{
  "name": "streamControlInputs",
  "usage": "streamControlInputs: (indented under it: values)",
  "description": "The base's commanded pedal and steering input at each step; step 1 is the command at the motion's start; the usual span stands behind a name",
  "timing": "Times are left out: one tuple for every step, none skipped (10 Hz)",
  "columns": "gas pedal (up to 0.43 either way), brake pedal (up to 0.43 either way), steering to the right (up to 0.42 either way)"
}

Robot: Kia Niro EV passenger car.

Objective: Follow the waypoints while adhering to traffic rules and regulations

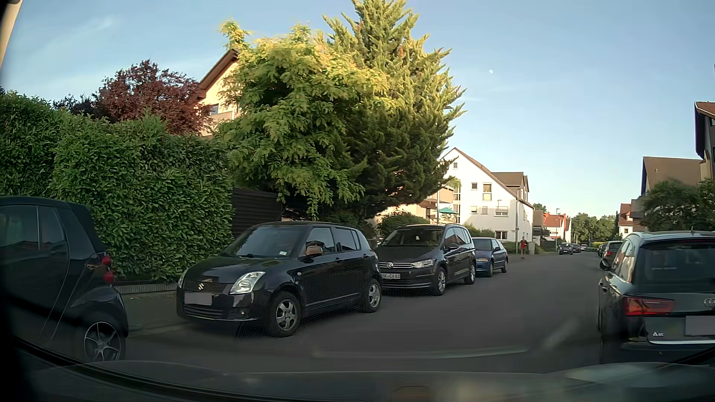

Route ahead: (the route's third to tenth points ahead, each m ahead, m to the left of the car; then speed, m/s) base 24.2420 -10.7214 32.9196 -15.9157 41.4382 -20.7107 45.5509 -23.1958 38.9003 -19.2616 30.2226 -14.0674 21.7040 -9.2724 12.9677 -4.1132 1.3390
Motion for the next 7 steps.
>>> streamControlInputs:
  values:
    - [0.0,0.03,-0.645]
    - [0.0,0.03,-0.554]
    - [0.0,0.03,-0.49]
    - [0.0,0.03,-0.433]
    - [0.0,0.03,-0.371]
    - [0.0,0.03,-0.313]
    - [0.0,0.03,-0.252]
